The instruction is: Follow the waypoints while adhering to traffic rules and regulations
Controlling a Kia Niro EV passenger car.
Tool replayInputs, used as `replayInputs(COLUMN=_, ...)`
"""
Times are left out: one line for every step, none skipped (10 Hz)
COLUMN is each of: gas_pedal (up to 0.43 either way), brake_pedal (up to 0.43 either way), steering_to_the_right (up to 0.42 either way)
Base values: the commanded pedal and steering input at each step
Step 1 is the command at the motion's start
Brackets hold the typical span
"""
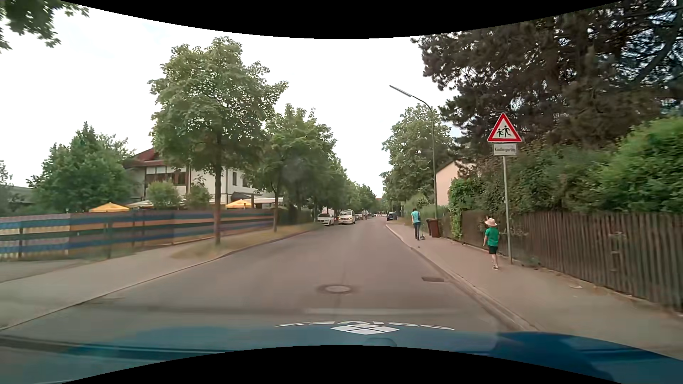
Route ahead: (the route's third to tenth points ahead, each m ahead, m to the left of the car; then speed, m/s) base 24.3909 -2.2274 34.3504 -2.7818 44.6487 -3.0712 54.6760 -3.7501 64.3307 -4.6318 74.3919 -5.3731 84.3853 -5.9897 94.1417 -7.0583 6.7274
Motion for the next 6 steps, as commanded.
replayInputs(gas_pedal=0.118, brake_pedal=0.0, steering_to_the_right=0.004)
replayInputs(gas_pedal=0.118, brake_pedal=0.0, steering_to_the_right=0.007)
replayInputs(gas_pedal=0.118, brake_pedal=0.0, steering_to_the_right=0.01)
replayInputs(gas_pedal=0.118, brake_pedal=0.0, steering_to_the_right=0.01)
replayInputs(gas_pedal=0.118, brake_pedal=0.0, steering_to_the_right=0.013)
replayInputs(gas_pedal=0.13, brake_pedal=0.0, steering_to_the_right=0.013)
